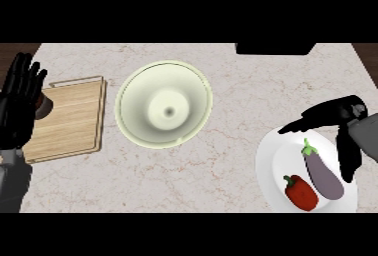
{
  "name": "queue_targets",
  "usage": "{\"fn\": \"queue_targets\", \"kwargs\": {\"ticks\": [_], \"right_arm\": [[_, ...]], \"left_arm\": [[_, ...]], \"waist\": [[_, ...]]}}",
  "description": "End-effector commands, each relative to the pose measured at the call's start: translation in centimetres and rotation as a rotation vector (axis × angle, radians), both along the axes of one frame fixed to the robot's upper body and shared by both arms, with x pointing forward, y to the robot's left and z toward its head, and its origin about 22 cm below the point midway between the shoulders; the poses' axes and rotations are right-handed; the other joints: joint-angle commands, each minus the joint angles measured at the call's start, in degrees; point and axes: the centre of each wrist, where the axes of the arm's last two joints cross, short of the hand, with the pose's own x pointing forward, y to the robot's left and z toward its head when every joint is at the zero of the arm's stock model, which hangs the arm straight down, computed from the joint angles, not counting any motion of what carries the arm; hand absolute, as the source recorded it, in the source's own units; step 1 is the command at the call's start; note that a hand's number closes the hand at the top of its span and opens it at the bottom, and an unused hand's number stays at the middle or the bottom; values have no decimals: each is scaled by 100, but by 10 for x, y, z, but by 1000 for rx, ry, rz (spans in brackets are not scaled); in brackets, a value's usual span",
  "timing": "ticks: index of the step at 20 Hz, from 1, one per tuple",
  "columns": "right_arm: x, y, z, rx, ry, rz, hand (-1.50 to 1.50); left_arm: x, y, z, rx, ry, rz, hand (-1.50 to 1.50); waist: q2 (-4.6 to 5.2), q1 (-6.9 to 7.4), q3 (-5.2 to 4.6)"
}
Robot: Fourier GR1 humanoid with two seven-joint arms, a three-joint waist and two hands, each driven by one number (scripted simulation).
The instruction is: Pick the eggplant from the plate and place it in the bowl
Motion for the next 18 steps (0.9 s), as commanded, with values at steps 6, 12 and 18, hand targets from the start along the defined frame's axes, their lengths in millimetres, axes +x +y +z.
{"fn": "queue_targets", "kwargs": {"ticks": [6, 12, 18], "right_arm": [[-15, -9, -31, 125, 81, 62, -150], [-22, -18, -40, 77, 88, 99, -150], [-13, -4, -67, 55, 84, 126, -150]], "left_arm": [[11, -17, 5, 4, -5, 0, 0], [2, -11, 9, -2, 3, -7, 0], [6, 1, -5, -16, 0, 13, 0]], "waist": [[23, -18, 5], [-13, -11, -4], [0, 1, -11]]}}
